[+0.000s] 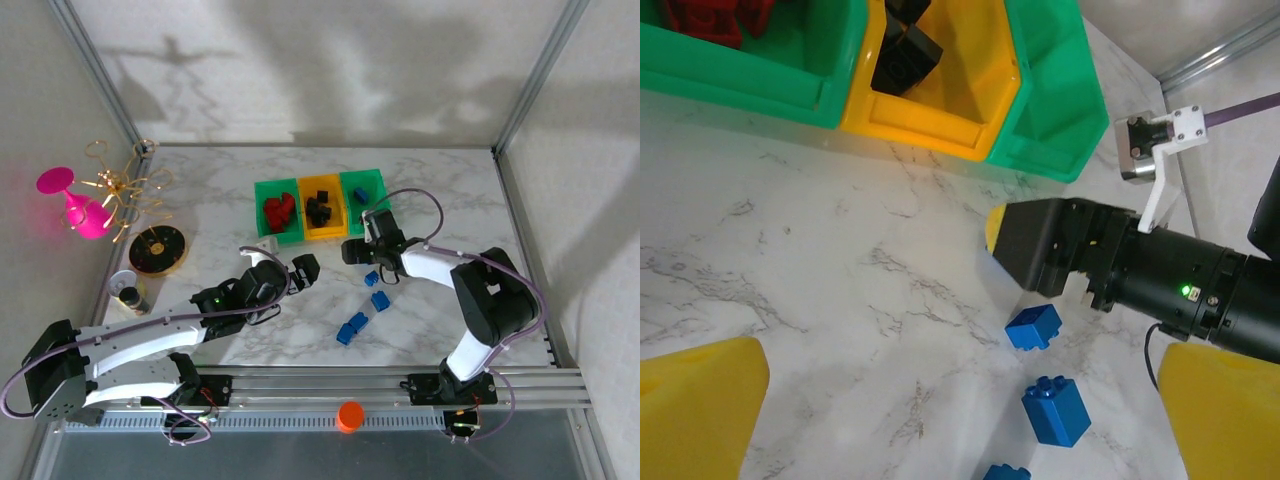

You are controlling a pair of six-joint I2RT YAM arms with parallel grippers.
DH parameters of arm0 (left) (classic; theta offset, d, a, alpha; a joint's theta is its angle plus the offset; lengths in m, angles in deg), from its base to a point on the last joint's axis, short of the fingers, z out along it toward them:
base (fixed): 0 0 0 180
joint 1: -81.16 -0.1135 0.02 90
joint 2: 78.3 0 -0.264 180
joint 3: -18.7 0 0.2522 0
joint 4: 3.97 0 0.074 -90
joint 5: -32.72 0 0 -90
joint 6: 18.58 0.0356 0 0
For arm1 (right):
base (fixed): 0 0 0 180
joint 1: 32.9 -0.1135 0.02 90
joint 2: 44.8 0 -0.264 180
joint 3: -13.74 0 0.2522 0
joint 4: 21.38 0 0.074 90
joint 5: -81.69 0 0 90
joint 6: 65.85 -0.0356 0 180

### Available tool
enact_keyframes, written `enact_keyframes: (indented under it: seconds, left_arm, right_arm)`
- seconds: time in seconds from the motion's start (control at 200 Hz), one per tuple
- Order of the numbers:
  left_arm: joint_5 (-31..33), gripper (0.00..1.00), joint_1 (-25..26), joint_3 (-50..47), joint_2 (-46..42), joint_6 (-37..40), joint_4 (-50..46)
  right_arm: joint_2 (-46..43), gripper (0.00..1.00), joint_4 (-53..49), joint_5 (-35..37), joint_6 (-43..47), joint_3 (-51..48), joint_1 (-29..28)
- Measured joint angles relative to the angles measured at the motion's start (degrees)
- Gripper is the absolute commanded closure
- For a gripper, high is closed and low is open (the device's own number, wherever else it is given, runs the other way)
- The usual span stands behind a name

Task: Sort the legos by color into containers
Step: Pick up the lego from the center of the table.

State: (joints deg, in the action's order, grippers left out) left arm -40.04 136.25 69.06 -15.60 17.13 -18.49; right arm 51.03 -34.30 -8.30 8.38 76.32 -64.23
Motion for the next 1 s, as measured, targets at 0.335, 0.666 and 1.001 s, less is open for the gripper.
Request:
enact_keyframes:
  seconds: [0.335,0.666,1.001]
  left_arm:
    - [0.63,0.0,0.02,0.0,-0.09,0.0,-0.85]
    - [0.63,0.0,0.02,0.02,-0.42,0.02,-0.98]
    - [0.66,0.0,0.0,0.26,-0.09,0.48,-1.62]
  right_arm:
    - [0.24,0.41,-3.06,1.62,-0.37,0.39,-5.46]
    - [3.39,0.61,-5.14,6.95,-0.39,3.26,-6.47]
    - [2.56,0.71,-6.14,7.61,-0.72,3.67,-6.47]
